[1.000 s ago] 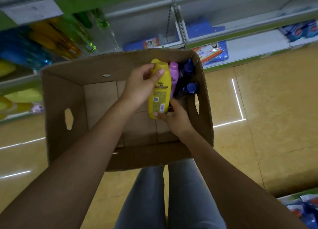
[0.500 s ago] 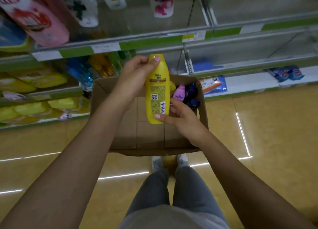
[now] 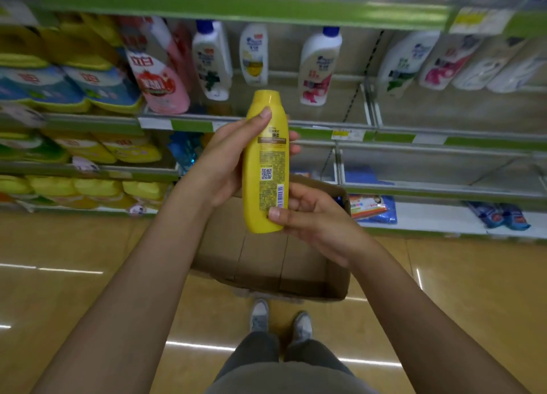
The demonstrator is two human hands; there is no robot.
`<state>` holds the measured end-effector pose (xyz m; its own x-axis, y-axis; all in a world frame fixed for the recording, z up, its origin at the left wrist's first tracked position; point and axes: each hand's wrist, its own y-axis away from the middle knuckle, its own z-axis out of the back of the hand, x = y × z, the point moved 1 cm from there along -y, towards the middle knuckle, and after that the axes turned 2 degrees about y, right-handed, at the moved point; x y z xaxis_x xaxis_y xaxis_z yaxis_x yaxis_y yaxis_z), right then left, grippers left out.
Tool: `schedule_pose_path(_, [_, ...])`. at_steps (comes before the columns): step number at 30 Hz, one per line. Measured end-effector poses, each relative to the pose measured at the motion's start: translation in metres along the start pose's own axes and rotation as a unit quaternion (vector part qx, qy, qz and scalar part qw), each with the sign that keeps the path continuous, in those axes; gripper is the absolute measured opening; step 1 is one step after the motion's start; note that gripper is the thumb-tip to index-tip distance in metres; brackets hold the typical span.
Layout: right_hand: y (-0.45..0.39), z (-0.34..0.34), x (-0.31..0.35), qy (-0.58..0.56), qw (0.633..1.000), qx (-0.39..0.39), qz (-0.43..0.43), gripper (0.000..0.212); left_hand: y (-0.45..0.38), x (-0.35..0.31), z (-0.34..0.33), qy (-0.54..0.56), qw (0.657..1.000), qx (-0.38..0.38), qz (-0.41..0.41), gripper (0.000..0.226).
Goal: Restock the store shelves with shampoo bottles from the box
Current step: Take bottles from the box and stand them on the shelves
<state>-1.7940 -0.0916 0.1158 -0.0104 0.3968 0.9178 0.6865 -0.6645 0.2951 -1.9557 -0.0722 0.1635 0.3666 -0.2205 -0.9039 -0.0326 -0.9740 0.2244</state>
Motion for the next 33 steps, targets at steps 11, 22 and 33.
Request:
schedule_pose_path(11, [-0.012, -0.032, 0.041, 0.213, 0.966, -0.123, 0.076, 0.065, 0.000, -0.032, -0.031, -0.159, 0.955, -0.188, -0.164, 0.026])
schedule_pose_path(22, [-0.003, -0.016, 0.068, 0.072, 0.993, -0.008, 0.091, 0.047, -0.006, -0.062, -0.031, -0.086, 0.991, -0.011, -0.100, 0.046])
schedule_pose_path(33, [0.004, -0.010, 0.081, 0.140, 0.982, -0.077, 0.097, 0.029, -0.008, -0.068, -0.052, -0.208, 0.948, -0.163, -0.177, 0.037])
